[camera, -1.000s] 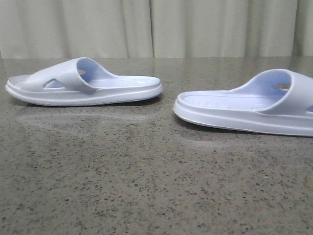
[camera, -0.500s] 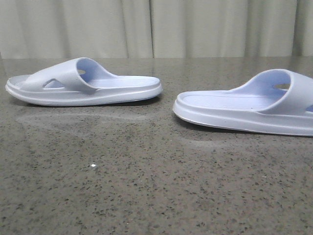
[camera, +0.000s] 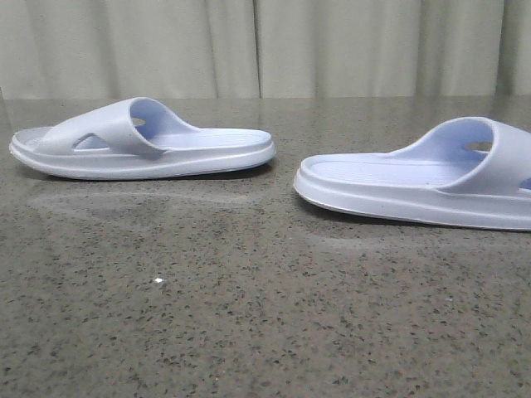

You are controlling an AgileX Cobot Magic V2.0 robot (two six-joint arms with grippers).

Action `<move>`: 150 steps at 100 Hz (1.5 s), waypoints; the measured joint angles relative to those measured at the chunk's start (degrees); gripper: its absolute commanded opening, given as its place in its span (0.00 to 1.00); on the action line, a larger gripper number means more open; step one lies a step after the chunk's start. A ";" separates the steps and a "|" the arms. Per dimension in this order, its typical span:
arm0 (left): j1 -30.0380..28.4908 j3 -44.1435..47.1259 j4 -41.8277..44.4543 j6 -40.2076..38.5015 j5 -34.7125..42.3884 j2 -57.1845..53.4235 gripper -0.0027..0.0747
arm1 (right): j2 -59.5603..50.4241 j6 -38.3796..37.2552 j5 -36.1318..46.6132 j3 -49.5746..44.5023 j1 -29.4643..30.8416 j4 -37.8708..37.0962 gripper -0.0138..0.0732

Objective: Insert blue slippers together front up
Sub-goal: 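Lower both grippers onto the slippers' heel rims, one slipper each, then close both grippers on the heel rims and lift both slippers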

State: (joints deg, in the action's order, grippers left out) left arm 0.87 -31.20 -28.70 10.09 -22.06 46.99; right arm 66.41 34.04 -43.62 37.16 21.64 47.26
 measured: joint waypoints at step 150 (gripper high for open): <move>-6.27 -21.40 -50.92 41.93 -15.81 46.10 0.52 | 8.44 11.80 -7.67 0.61 3.06 12.13 0.04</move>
State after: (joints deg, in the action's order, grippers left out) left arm -5.40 -52.60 -79.62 52.02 -37.86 93.09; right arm 74.84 45.84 -51.29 37.77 24.70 59.40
